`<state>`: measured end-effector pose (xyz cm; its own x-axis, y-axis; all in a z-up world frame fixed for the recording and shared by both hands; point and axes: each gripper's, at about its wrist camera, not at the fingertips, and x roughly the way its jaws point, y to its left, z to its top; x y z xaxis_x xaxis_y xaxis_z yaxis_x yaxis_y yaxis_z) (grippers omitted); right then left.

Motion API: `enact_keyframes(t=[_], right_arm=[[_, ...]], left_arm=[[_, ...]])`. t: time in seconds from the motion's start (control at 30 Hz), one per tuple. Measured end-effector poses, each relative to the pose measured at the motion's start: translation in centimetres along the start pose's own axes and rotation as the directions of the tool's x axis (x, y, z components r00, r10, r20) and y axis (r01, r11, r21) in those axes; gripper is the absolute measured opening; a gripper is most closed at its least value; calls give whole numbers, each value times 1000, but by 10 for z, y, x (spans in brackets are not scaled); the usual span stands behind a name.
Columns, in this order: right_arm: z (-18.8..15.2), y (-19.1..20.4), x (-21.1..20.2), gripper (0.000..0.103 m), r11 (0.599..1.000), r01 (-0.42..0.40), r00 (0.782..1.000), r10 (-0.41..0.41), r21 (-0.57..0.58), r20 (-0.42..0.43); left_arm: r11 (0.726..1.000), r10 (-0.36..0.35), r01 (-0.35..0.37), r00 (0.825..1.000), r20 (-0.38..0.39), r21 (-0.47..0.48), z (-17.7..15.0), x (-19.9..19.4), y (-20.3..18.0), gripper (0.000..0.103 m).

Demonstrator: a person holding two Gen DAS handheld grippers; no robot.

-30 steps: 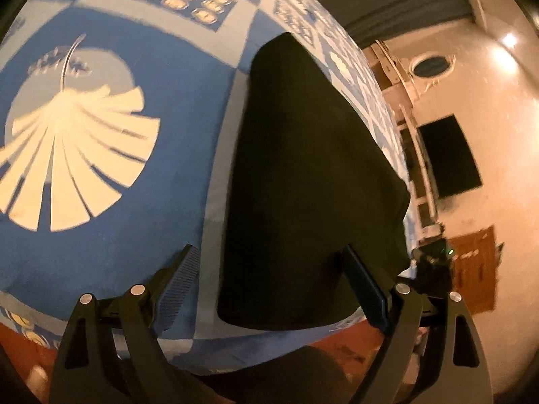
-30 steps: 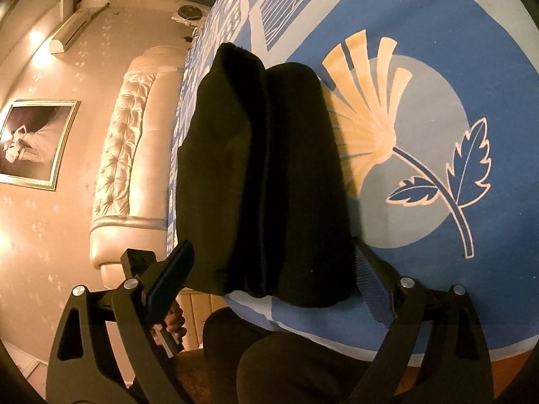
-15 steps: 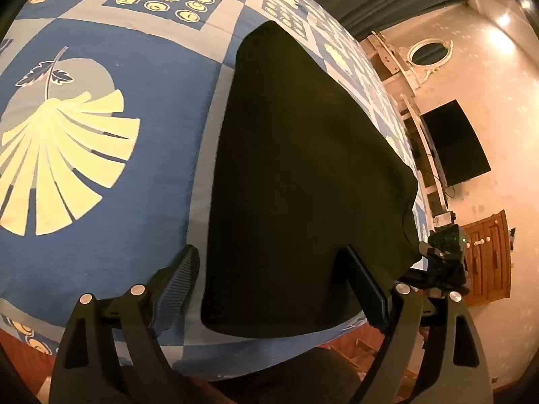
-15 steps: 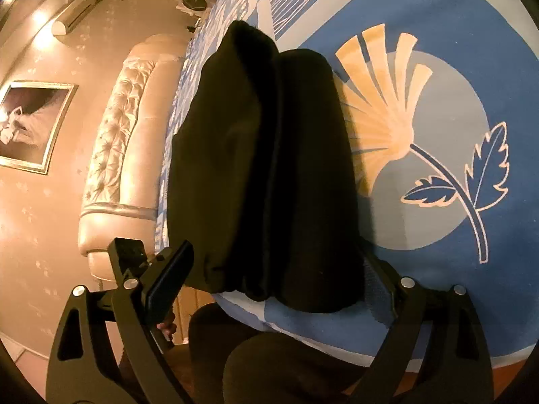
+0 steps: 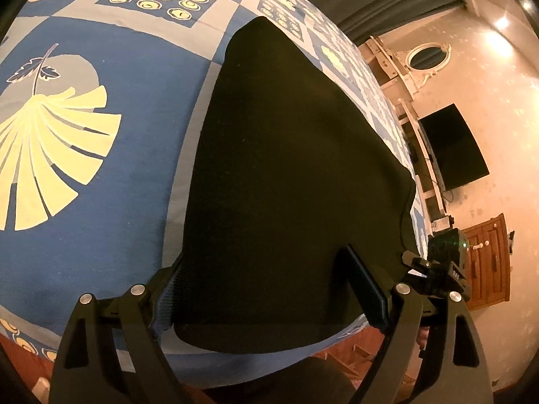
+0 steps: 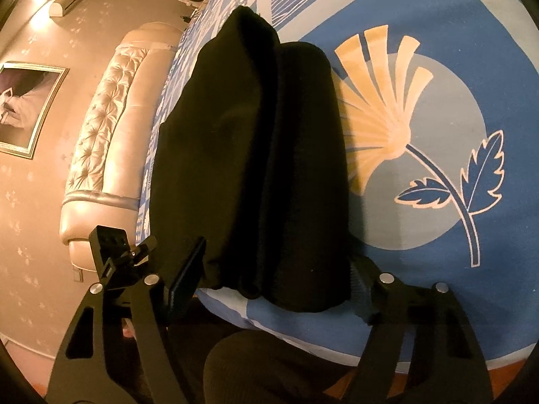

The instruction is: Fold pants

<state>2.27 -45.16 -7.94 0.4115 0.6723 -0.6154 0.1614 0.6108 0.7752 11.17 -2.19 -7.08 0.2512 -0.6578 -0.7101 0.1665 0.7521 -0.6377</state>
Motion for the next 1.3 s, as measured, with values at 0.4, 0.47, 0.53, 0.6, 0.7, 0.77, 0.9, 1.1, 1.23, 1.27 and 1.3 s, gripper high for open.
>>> enact_keyframes(t=[0.4, 0.47, 0.53, 0.6, 0.7, 0.77, 0.9, 1.1, 1.23, 1.27, 1.3], right_arm=[[-2, -4, -5, 67, 1000, -18, 1000, 18, -7, -2], [-2, -5, -5, 62, 1000, -20, 1000, 20, -5, 1], [-2, -3, -4, 59, 1000, -22, 1000, 22, -4, 3], [-2, -5, -3, 53, 999, -45, 999, 45, 7, 2], [-3, -5, -3, 49, 998, -58, 998, 58, 14, 4], [-3, -3, -3, 47, 998, -60, 998, 60, 10, 15], [-4, 1, 0, 45, 998, -61, 998, 61, -2, 22], [-2, 11, 18, 45, 996, -79, 997, 79, -31, -1], [2, 19, 34, 45, 994, -99, 995, 98, -45, -19], [2, 21, 37, 45, 994, -103, 995, 102, -48, -22], [3, 23, 40, 45, 993, -107, 994, 106, -52, -24]], left_arm=[[982, -174, 160, 971, -162, -99, 16, 1, 26, 41], [982, -182, 173, 969, -169, -71, 16, 0, 23, 35], [981, -193, 184, 966, -171, -64, 16, -1, 21, 33], [977, -211, 201, 963, -170, -75, 17, -1, 23, 32], [974, -221, 210, 962, -162, -81, 15, -4, 22, 32], [974, -220, 208, 963, -156, -89, 13, -5, 21, 32], [975, -212, 202, 969, -130, -89, 13, -10, 22, 31], [975, -204, 193, 975, -93, -113, 14, -24, 38, 31], [973, -198, 188, 978, -66, -137, 13, -35, 49, 31], [972, -198, 188, 978, -58, -143, 10, -35, 47, 31], [971, -198, 188, 979, -52, -149, 8, -38, 49, 31]])
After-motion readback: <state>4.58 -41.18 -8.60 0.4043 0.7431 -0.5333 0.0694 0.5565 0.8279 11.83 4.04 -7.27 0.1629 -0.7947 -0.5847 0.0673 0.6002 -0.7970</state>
